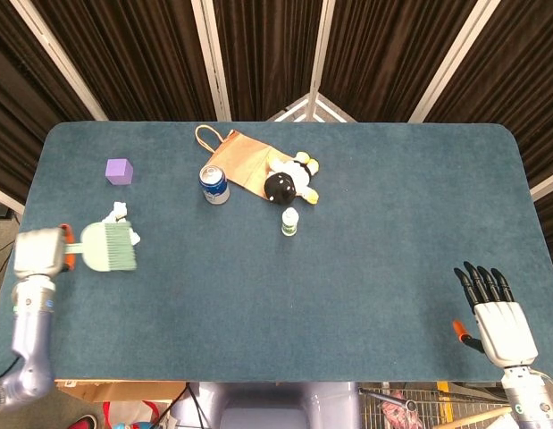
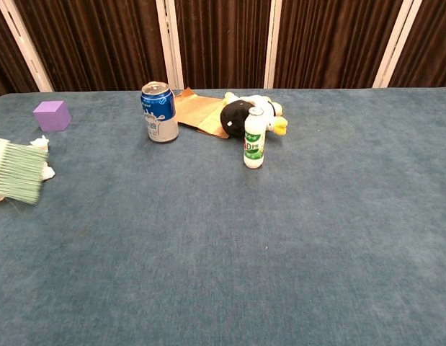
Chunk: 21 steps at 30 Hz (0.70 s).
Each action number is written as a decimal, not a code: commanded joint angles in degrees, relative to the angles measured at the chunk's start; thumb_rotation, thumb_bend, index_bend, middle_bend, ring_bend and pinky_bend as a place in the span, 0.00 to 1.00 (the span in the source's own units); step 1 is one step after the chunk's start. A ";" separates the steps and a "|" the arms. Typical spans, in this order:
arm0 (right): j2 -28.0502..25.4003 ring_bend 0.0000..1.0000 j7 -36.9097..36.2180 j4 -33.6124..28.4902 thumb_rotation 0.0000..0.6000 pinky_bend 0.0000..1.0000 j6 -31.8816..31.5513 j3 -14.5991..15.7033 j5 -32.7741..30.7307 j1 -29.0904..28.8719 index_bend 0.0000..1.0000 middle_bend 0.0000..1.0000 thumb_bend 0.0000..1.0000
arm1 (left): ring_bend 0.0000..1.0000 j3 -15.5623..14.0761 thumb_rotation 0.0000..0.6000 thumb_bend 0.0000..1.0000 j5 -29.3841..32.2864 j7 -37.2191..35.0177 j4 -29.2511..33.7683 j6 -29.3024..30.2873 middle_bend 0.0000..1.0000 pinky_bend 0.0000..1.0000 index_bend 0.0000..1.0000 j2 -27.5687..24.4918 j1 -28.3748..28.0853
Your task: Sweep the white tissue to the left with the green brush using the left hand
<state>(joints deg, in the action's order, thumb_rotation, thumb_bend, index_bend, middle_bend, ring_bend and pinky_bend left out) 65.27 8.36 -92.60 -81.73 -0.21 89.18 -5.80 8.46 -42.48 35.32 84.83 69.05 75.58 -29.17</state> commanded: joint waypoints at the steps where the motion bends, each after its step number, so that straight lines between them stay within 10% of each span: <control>1: 0.12 0.00 0.21 -0.05 1.00 0.00 -0.02 0.04 0.03 0.04 0.00 0.00 0.32 | 1.00 -0.06 1.00 0.72 0.76 -2.78 -3.97 -1.17 1.00 1.00 0.78 -3.80 2.11; 12: 0.53 0.00 1.20 0.00 1.00 0.00 0.42 -0.05 0.16 -0.32 0.00 0.00 0.32 | 1.00 5.66 1.00 0.72 -1.17 -20.25 -3.21 -1.83 1.00 1.00 0.79 -12.70 6.88; 21: 0.79 0.00 1.41 0.03 1.00 0.00 0.87 0.04 0.22 -0.55 0.00 0.00 0.32 | 1.00 1.06 1.00 0.68 -15.10 -22.31 13.44 1.80 1.00 1.00 0.75 -14.69 9.64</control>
<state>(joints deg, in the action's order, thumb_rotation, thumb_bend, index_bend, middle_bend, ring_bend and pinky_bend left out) 66.07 9.77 -92.57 -80.86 -0.17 89.39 -6.34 11.55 -53.28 13.02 93.34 69.43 61.26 -20.70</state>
